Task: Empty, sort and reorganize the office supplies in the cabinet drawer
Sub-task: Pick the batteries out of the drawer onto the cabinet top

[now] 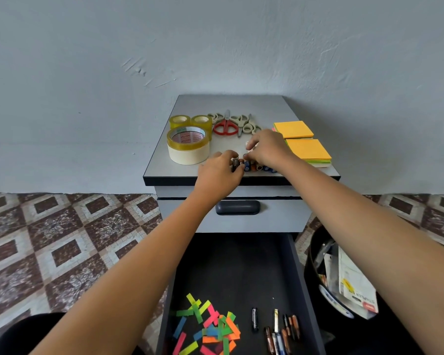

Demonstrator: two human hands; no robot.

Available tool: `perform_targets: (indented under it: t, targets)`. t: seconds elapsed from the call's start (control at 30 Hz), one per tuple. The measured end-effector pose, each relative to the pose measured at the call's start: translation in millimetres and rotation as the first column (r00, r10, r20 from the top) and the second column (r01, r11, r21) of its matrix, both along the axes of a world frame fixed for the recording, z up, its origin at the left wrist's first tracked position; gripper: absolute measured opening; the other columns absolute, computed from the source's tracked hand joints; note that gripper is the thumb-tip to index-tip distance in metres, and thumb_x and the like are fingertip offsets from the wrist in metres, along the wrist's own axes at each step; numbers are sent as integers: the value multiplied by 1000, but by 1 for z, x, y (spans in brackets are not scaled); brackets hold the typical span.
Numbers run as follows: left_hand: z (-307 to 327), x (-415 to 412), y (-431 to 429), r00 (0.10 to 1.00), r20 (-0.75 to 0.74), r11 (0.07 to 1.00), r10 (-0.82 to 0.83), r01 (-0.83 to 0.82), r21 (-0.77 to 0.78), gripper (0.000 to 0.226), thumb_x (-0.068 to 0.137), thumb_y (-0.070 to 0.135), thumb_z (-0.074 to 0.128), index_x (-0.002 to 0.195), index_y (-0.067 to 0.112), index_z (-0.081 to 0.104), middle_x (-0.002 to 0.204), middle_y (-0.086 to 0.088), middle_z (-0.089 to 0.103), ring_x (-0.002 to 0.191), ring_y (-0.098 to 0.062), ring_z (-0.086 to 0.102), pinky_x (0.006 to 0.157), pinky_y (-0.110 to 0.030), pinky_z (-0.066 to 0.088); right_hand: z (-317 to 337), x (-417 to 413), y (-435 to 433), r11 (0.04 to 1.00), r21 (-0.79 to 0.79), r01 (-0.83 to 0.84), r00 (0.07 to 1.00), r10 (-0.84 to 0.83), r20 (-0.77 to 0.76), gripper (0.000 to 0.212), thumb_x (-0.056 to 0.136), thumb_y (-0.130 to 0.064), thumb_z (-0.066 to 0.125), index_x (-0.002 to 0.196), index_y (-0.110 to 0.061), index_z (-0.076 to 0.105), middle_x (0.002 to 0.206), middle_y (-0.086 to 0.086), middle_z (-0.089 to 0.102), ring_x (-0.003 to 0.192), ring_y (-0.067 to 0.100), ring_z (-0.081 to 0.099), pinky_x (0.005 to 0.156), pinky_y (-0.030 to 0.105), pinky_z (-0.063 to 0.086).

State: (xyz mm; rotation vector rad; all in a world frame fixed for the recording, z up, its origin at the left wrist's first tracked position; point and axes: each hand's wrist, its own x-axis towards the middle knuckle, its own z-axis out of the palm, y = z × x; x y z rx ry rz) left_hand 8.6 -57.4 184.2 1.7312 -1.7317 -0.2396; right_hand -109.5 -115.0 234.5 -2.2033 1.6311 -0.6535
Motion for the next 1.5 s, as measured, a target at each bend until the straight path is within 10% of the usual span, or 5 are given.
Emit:
perform_targets:
  t: [0.7, 1.5]
  targets:
    - [-5, 6, -2, 998, 20, 997, -63, 64, -50, 35, 86, 27, 64, 119, 14, 61, 110, -8, 59, 97, -23, 57, 88, -41, 48, -35, -27, 28, 953, -271, -137, 961, 61, -269, 29, 92, -27, 57, 116, -16, 67, 112, 12, 59, 109, 30, 49, 90, 40, 43]
    - [-17, 5, 54, 992, 106, 977, -62, 82, -198, 38, 88, 21, 61, 125, 9, 57, 117, -11, 56, 111, -27, 51, 94, -39, 44, -48, -48, 83, 955, -275, -112, 990, 132, 56, 33, 90, -21, 62, 120, -8, 64, 118, 6, 62, 114, 21, 53, 96, 25, 37]
